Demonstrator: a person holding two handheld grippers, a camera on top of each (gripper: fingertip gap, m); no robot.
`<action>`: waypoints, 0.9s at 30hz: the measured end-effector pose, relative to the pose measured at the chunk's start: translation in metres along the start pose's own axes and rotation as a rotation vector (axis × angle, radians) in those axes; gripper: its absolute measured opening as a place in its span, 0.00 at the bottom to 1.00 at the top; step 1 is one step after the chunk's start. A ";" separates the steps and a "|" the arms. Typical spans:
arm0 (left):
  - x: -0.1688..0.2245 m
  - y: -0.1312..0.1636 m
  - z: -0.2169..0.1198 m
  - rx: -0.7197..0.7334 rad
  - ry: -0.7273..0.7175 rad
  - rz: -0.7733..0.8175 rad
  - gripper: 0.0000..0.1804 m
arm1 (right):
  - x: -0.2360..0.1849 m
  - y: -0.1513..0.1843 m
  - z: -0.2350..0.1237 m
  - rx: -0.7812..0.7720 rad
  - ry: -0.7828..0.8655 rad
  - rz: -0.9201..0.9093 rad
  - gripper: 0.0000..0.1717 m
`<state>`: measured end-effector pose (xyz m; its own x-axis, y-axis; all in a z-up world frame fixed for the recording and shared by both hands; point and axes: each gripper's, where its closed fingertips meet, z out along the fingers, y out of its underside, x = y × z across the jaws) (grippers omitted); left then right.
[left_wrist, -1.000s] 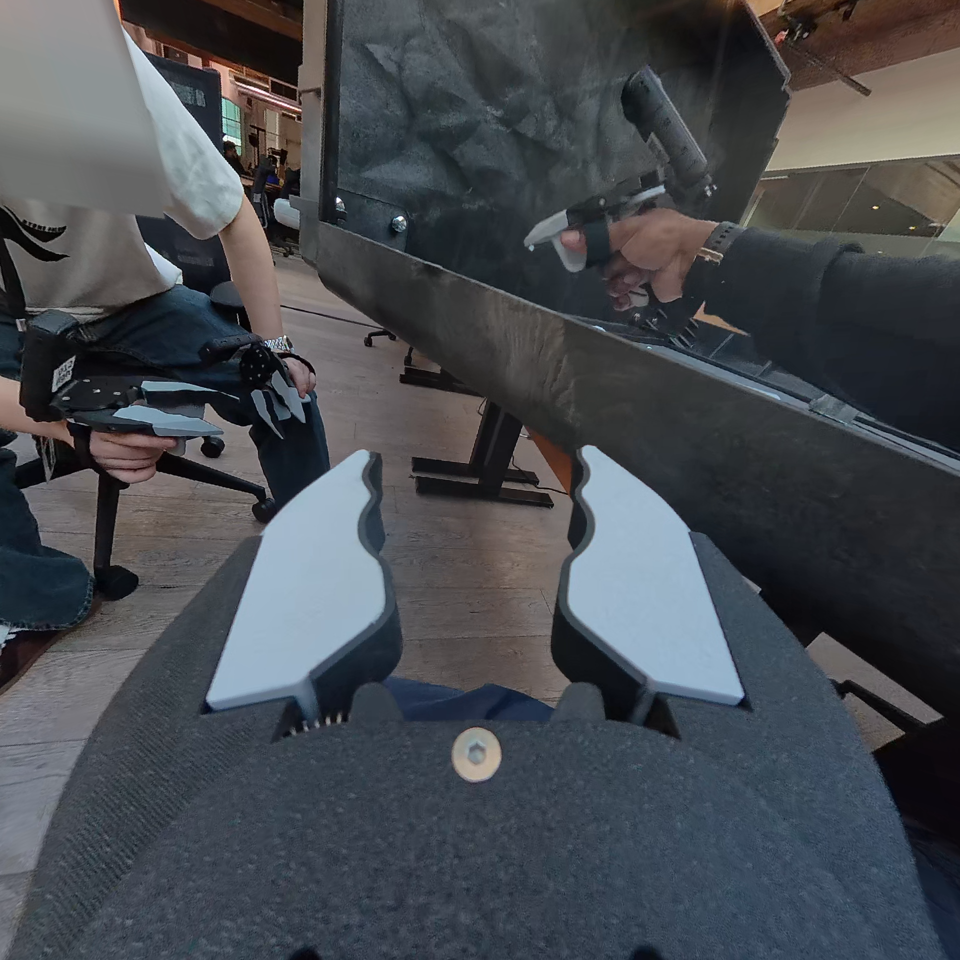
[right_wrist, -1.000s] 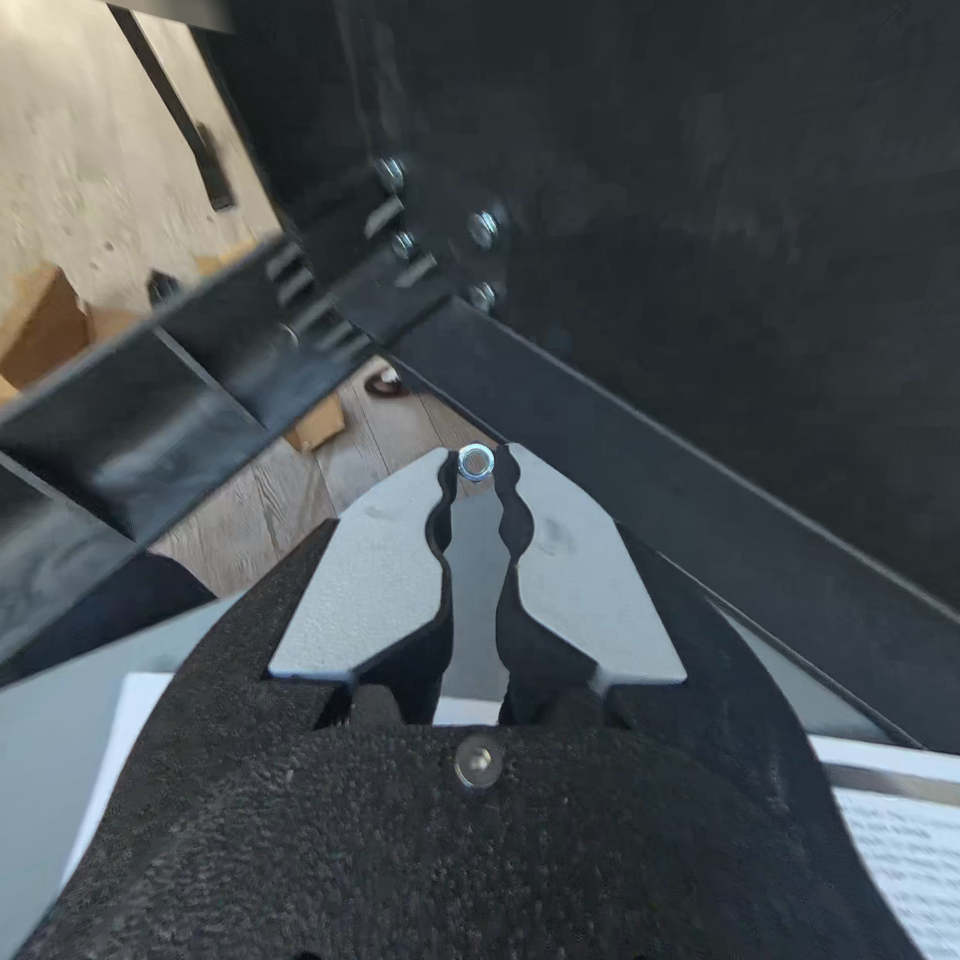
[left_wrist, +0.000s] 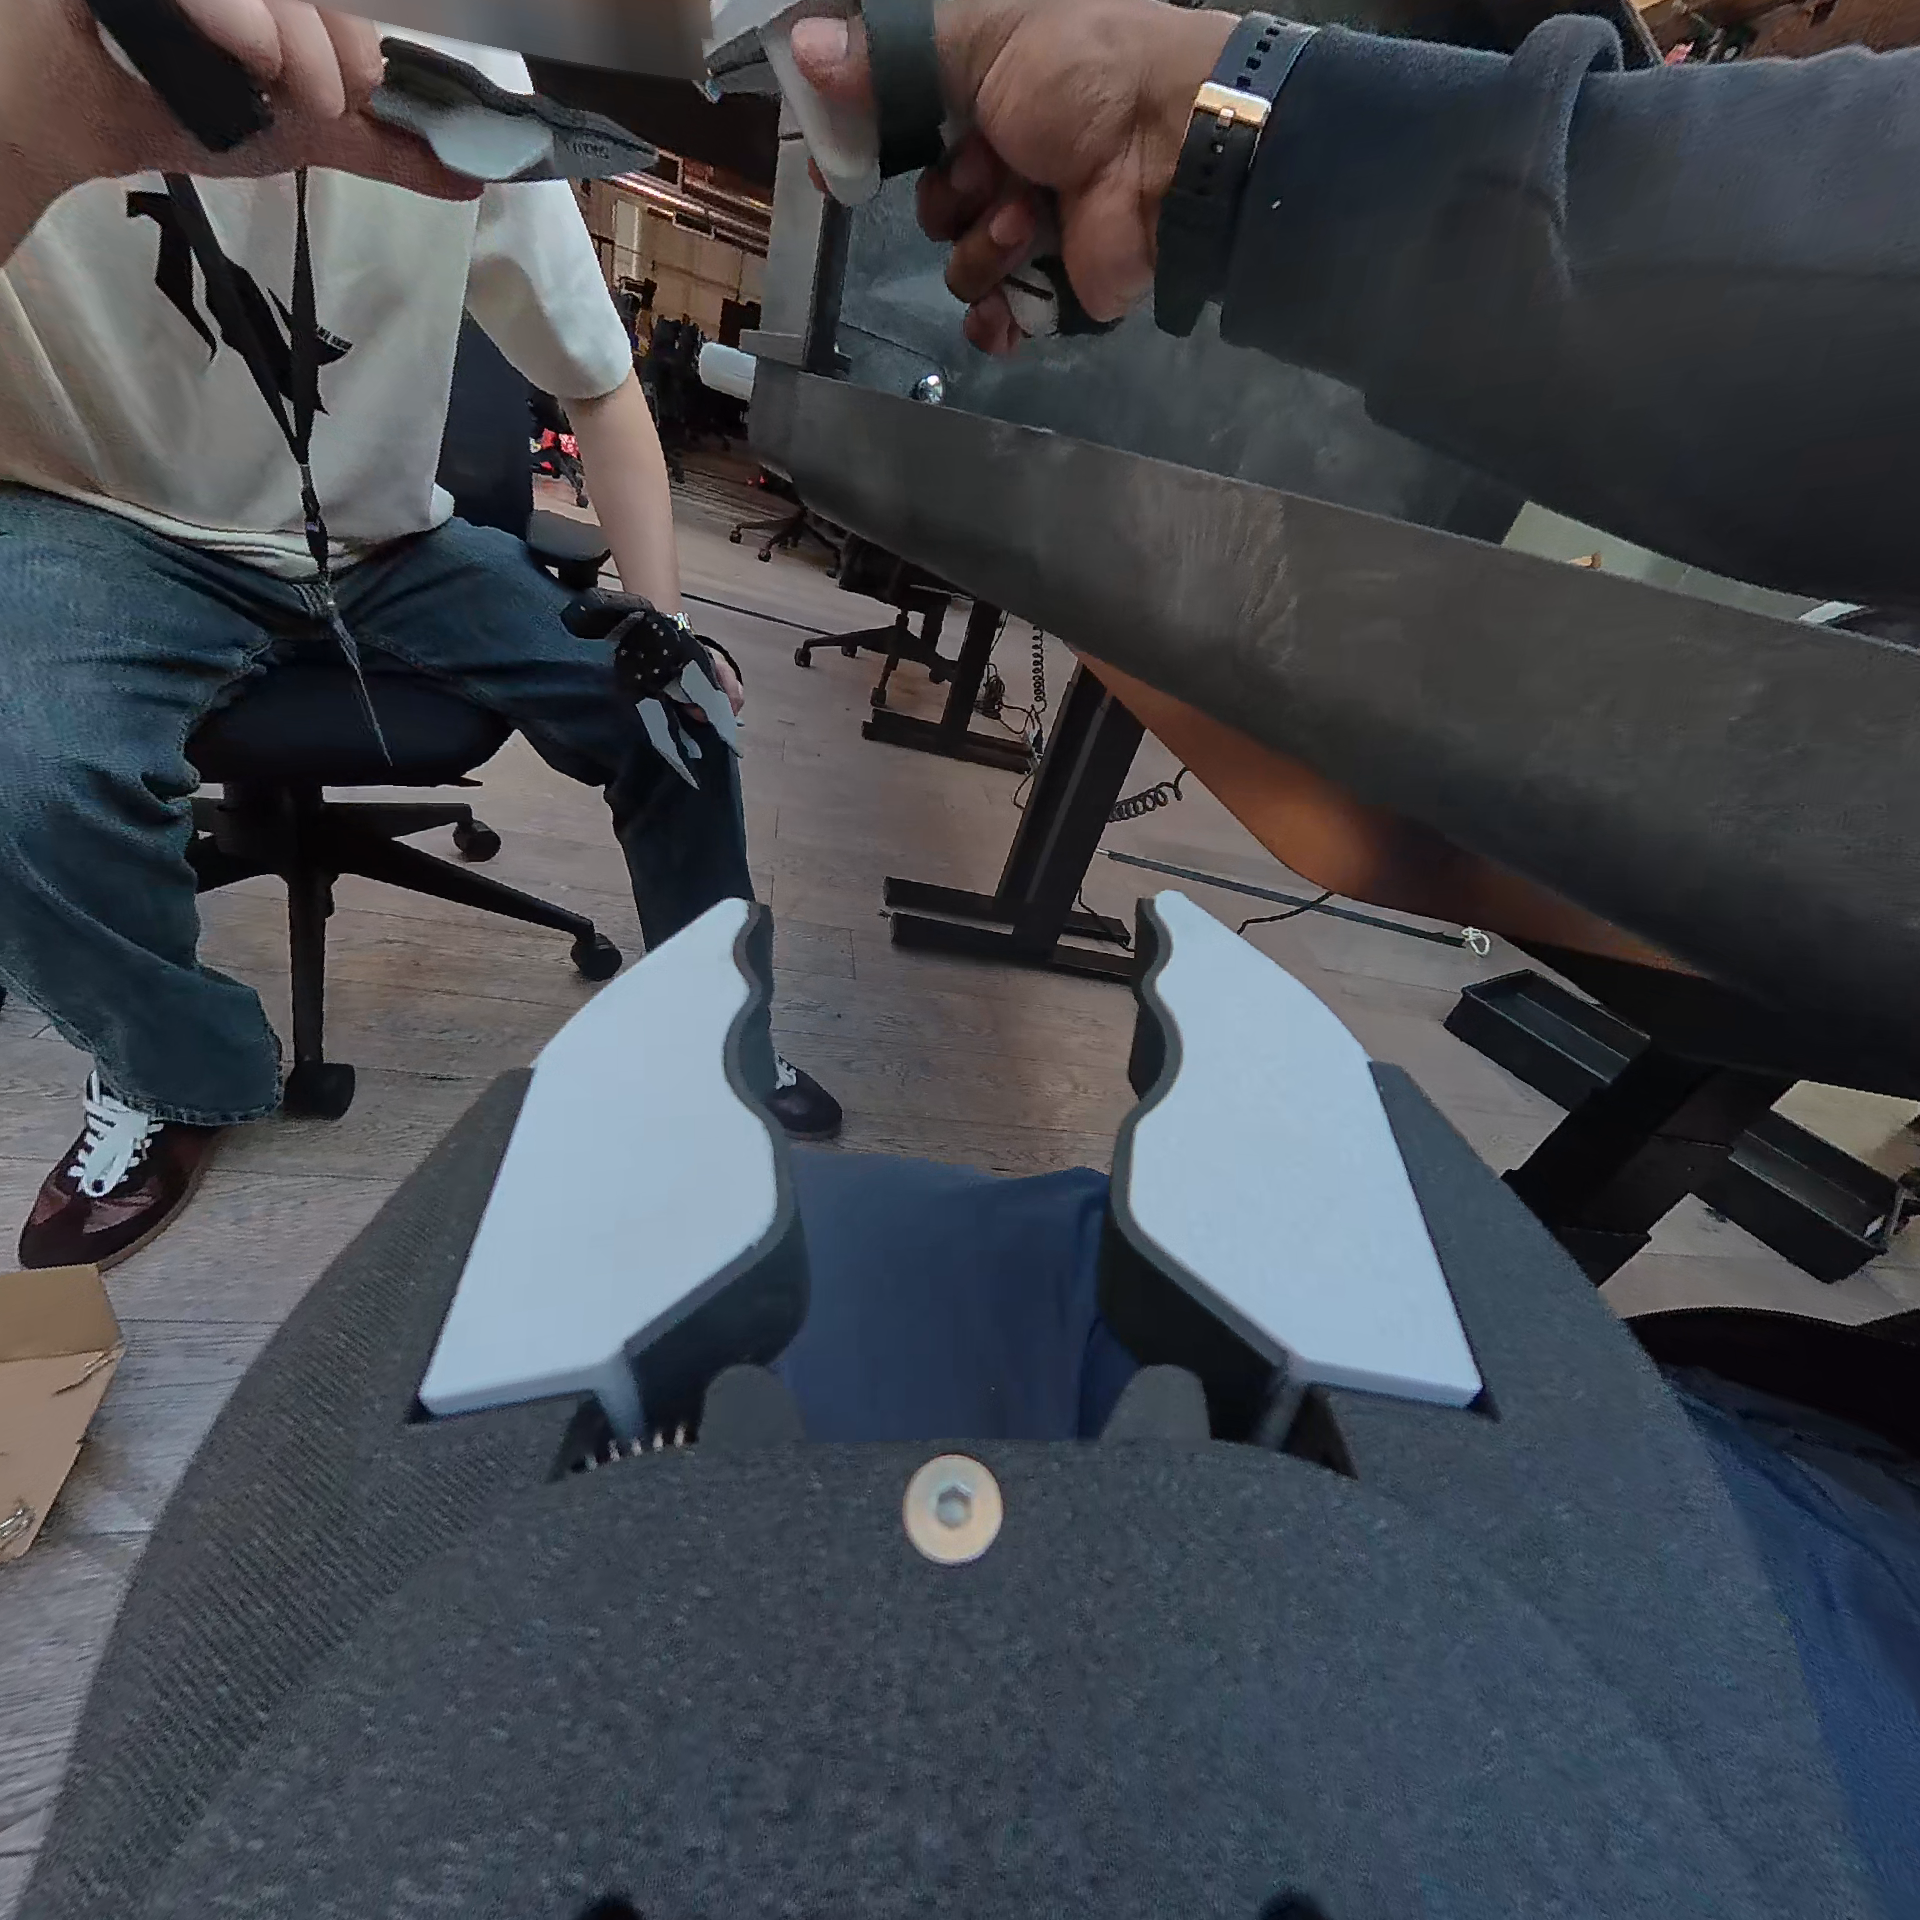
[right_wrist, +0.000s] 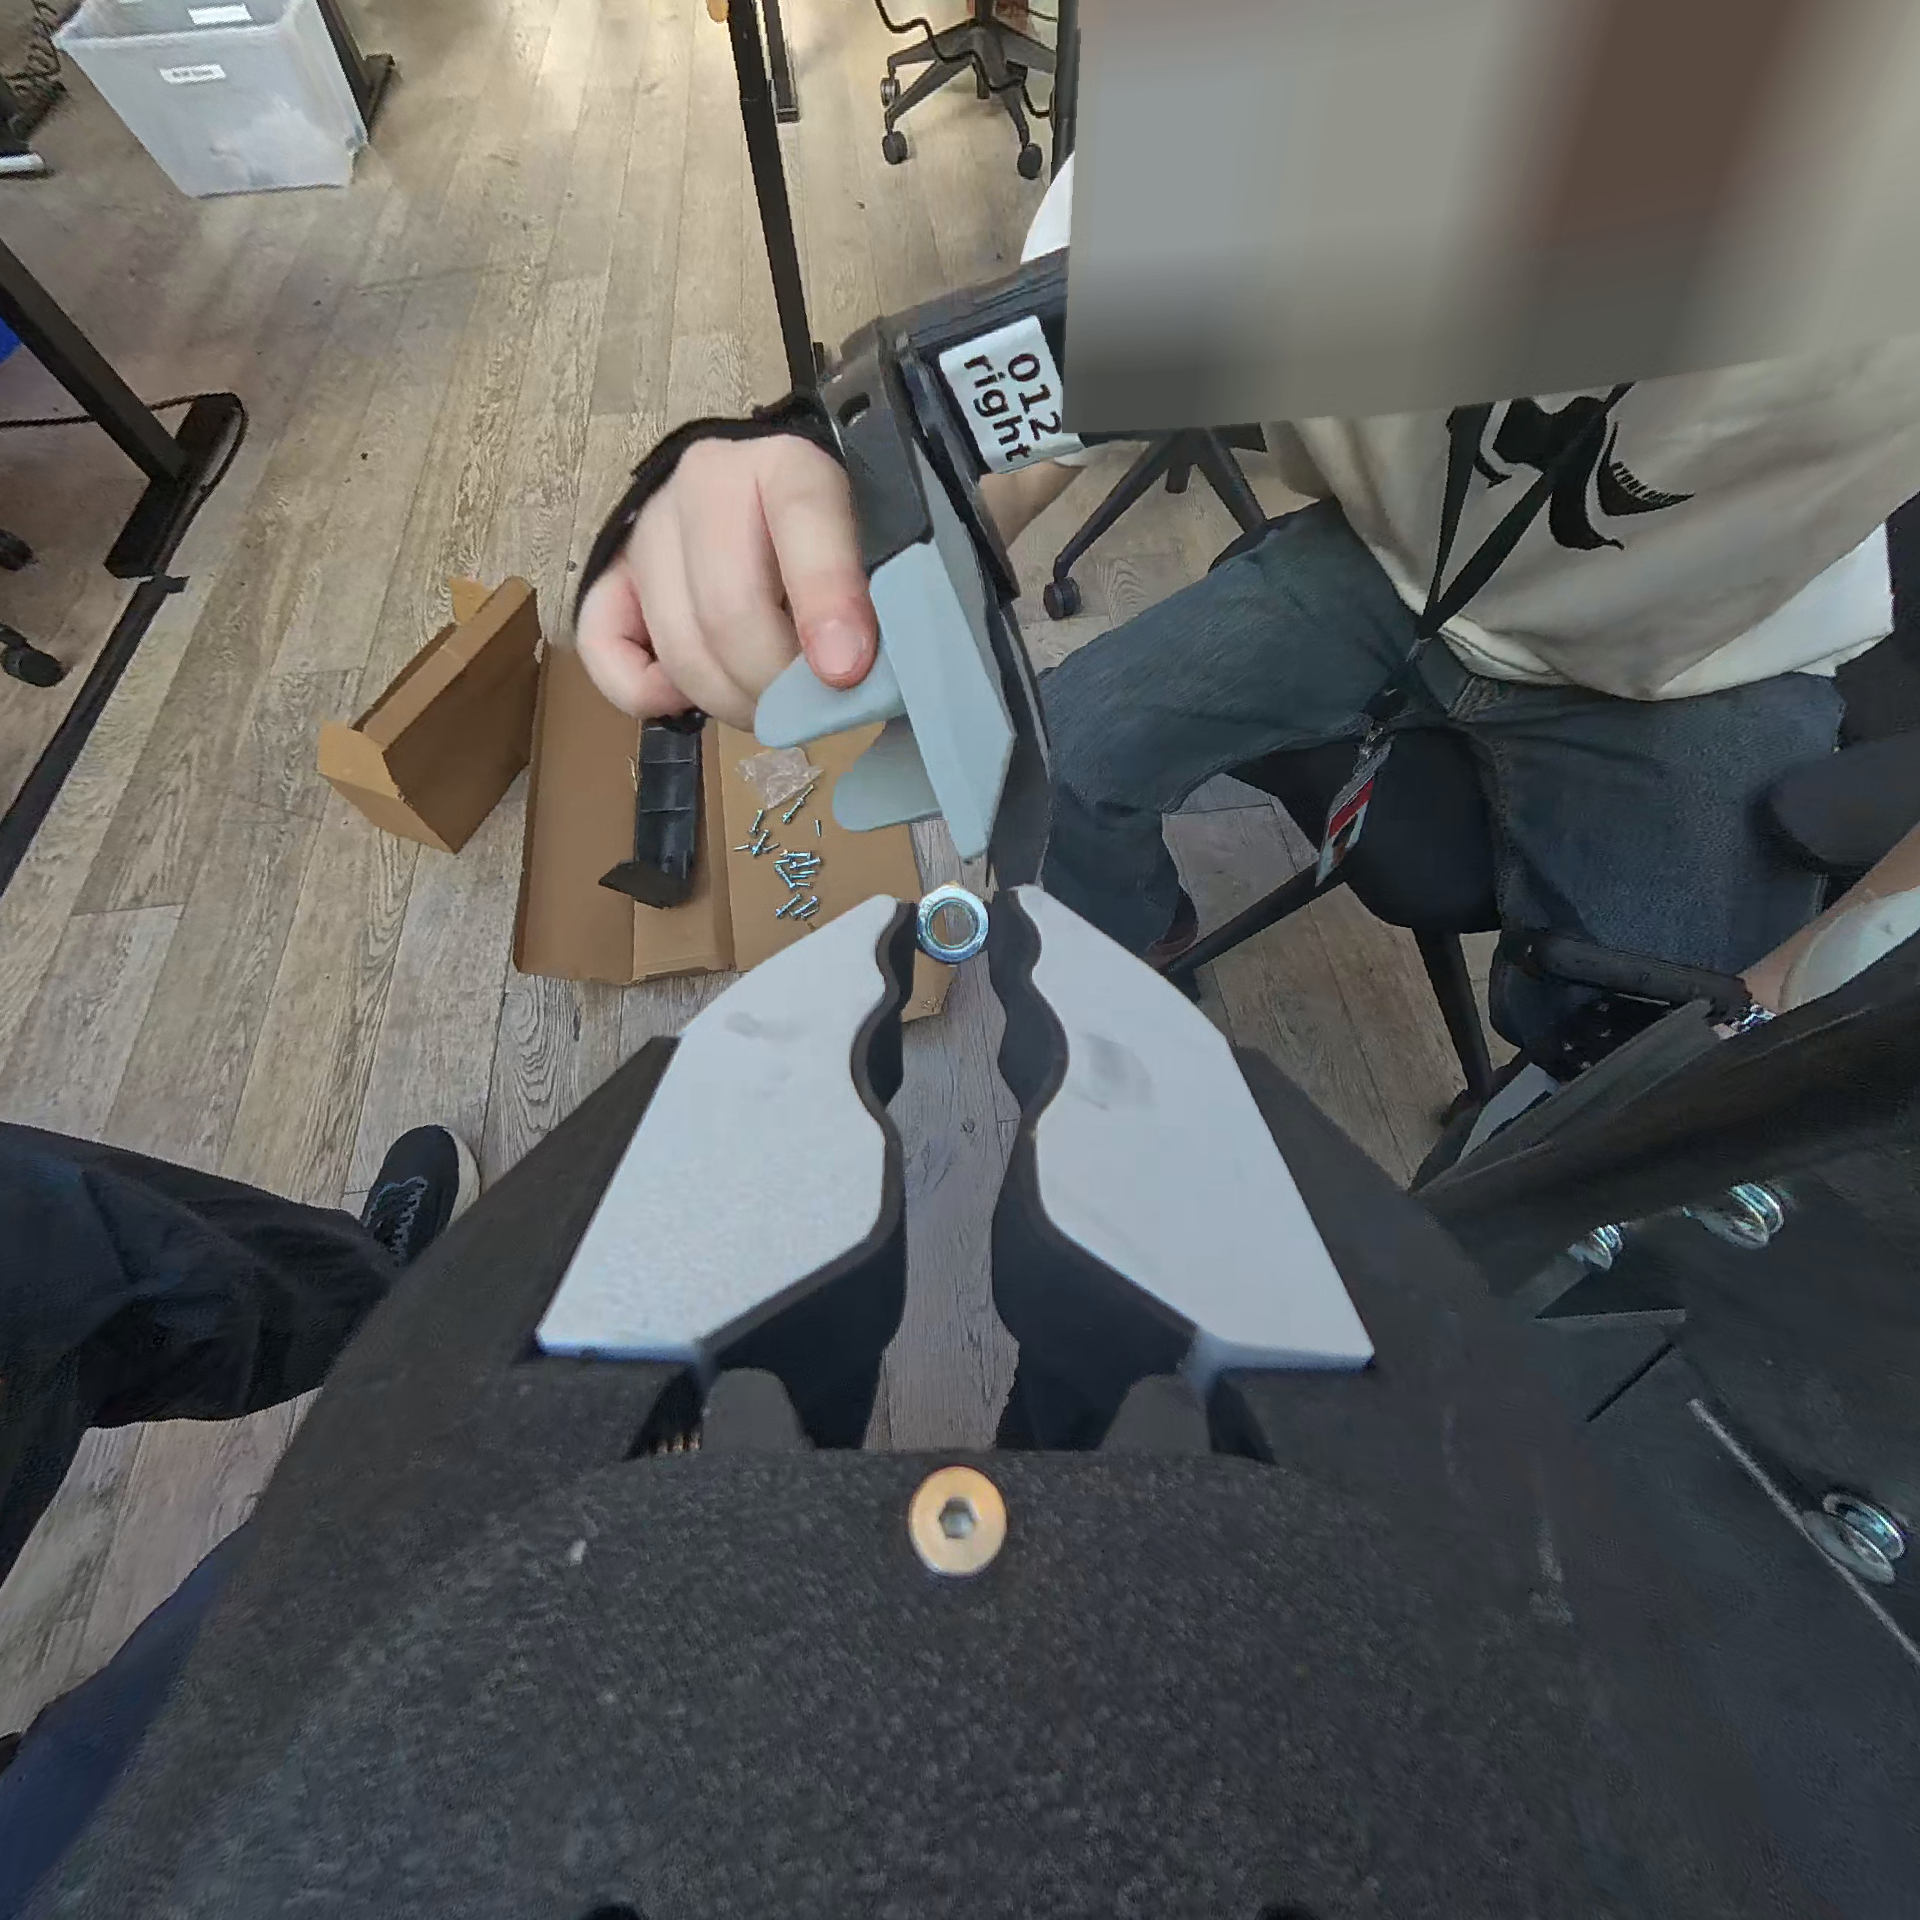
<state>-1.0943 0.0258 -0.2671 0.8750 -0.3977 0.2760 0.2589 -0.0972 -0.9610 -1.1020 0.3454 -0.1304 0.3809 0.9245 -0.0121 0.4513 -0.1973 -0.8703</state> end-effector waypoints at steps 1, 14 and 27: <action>-0.001 0.000 0.000 0.000 0.001 -0.003 0.37 | 0.002 -0.001 0.000 0.003 0.001 0.003 0.08; 0.000 0.004 0.006 -0.020 0.021 -0.016 0.37 | 0.005 -0.002 -0.002 0.050 -0.010 -0.030 0.08; 0.001 0.002 0.004 -0.019 0.020 -0.014 0.37 | 0.005 -0.006 -0.006 0.092 0.006 -0.064 0.08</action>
<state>-1.0913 0.0291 -0.2688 0.8630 -0.4144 0.2891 0.2630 -0.1201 -0.9573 -1.0981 0.3497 -0.1226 0.3586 0.9323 0.0473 0.3986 -0.1071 -0.9109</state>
